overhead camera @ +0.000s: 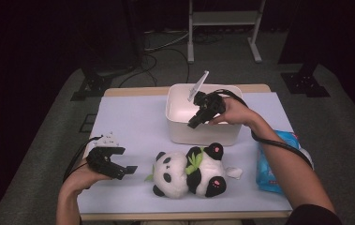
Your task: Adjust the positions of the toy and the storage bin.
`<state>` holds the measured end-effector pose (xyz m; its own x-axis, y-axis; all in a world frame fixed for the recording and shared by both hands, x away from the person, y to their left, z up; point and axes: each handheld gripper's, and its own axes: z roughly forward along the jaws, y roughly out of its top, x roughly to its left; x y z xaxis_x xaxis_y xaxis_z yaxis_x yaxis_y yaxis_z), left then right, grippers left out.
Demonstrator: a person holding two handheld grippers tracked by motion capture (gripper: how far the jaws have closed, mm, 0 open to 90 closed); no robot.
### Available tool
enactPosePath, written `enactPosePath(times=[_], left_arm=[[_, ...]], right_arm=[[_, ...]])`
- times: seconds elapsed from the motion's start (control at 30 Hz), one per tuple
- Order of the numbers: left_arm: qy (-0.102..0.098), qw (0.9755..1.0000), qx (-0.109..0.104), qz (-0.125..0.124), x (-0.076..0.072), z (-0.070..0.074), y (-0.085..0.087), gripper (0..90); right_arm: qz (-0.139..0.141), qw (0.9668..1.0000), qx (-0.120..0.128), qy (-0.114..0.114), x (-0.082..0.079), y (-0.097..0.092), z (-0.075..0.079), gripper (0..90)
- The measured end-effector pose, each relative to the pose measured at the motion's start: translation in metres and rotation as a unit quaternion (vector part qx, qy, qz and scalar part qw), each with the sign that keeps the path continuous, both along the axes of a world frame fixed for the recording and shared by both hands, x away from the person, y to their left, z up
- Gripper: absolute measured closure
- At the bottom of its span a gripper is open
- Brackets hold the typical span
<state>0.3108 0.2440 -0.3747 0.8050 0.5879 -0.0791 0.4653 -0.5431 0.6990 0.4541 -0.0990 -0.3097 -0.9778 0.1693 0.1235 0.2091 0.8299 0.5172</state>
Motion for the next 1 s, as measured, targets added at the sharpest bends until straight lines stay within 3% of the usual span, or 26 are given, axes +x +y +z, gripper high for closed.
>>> enactPosePath(times=[0.7,1.0], left_arm=[[0.006,1.0,0.003,-0.003,0.001,-0.003,-0.001,10.5],[0.006,1.0,0.006,-0.002,0.001,-0.004,0.0,10.5]], right_arm=[[0.017,0.9999,0.004,0.001,-0.019,0.0,0.0,83.4],[0.018,0.9998,0.005,0.006,-0.019,-0.001,-0.001,82.8]])
